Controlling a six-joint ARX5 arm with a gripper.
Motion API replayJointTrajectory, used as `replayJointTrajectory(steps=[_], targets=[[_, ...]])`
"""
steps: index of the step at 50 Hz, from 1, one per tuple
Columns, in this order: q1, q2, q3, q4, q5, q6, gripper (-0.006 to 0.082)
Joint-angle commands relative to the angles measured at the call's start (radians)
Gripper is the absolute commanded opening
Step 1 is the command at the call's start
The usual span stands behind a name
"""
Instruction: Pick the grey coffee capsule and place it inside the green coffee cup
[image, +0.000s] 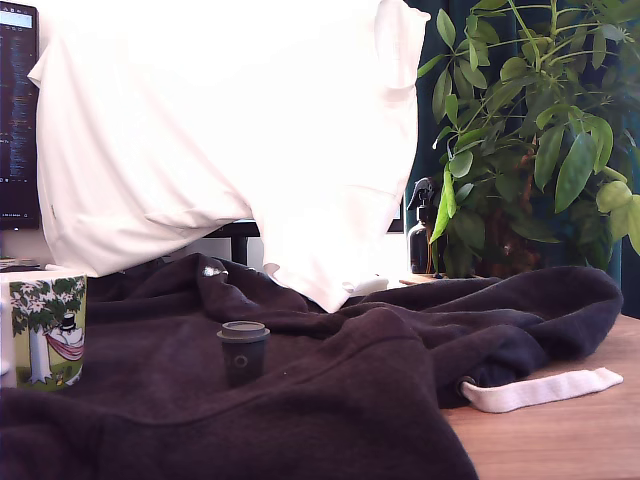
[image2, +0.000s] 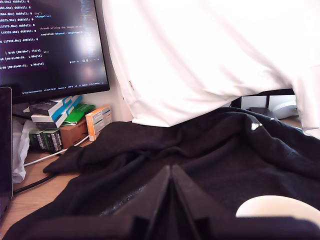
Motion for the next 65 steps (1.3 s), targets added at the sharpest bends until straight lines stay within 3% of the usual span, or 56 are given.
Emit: replayJointTrajectory(steps=[1, 13, 20, 29, 41, 53, 65], targets=[[-0.001, -0.010, -0.043, -0.018, 0.100, -0.064, -0.0024], [-0.001, -0.010, -0.042, -0.010, 0.135, -0.098, -0.0024], [-0.002, -0.010, -0.031, 0.032, 0.290, -0.119, -0.0024], [-0.004, -0.010, 0.043, 0.046, 0.397, -0.266, -0.0024], [-0.004, 0.072, 0.179, 0.003, 0.658, -0.258, -0.0024], [-0.004, 0.320, 0.352, -0.121, 0.903, -0.030, -0.0024], [-0.038, 0.638, 0.580, -0.327, 0.984, 0.269, -0.0024]])
